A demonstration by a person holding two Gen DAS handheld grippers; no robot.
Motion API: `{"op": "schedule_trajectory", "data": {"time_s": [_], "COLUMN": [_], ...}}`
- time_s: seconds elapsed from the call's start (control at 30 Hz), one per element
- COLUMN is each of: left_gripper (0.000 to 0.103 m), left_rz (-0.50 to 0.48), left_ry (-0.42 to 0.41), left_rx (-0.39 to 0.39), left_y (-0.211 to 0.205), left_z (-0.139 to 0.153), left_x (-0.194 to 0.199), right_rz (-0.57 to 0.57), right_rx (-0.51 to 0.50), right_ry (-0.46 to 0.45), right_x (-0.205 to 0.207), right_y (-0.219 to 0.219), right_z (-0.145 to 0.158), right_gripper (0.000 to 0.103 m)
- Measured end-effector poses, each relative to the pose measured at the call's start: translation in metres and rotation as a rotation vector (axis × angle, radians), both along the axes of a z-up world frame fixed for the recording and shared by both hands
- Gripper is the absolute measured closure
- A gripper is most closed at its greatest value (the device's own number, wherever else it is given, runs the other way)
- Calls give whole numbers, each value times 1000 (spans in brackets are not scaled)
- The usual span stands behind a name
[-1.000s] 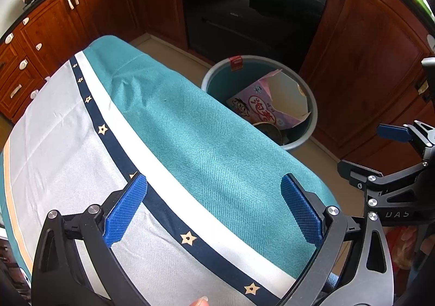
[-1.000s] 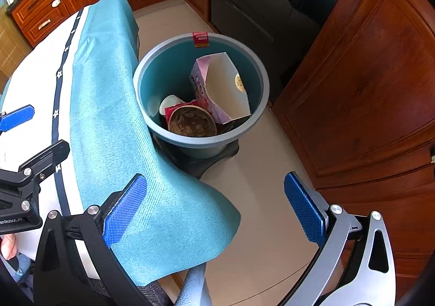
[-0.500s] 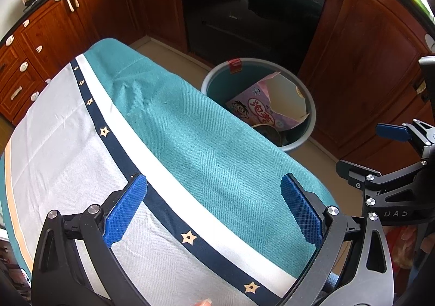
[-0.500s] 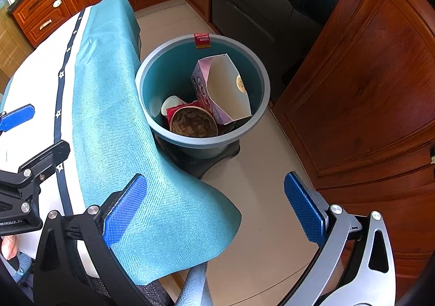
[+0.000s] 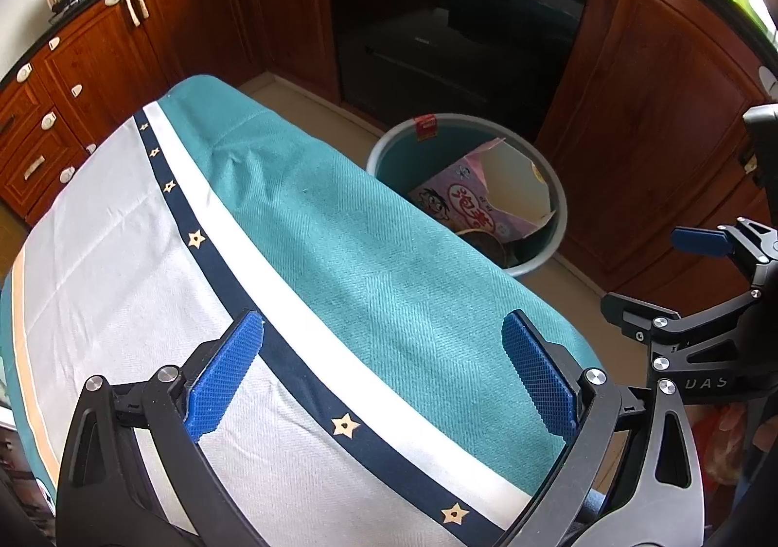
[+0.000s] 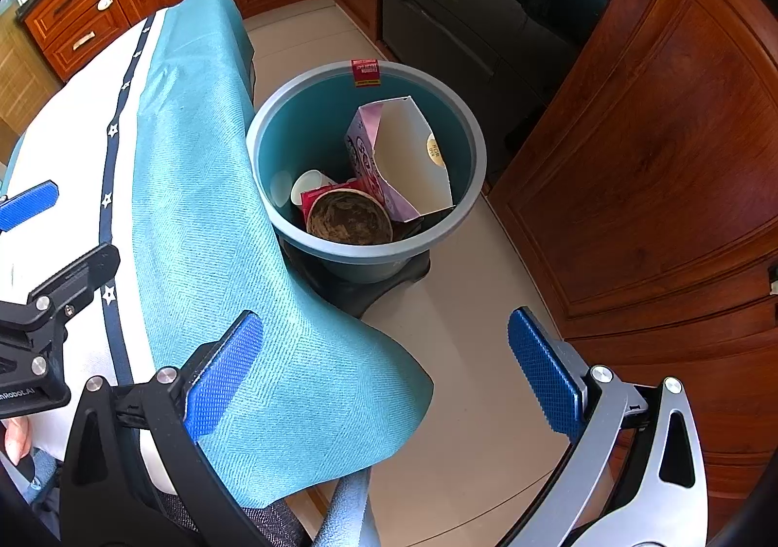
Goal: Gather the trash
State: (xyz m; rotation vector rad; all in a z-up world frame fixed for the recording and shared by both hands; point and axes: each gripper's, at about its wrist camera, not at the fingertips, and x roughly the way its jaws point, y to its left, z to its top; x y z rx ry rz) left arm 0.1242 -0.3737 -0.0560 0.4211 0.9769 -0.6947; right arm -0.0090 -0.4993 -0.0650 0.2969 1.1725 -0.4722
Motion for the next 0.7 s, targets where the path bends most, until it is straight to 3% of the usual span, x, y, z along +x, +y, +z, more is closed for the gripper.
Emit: {"op": "schedule_trajectory", "data": {"time_s": [0.7], "left_gripper": [4], "left_rz": [0], "left_ry": [-7], "left_rx": [25], "left_y": [5], "left_z": [4], "left_x": [-1], "right_rz": [6], "right_rx": [-16], "right_ry": [-5], "right_x": [2], "right_y": [-2], "right_z": [8], "right_gripper": [6]}}
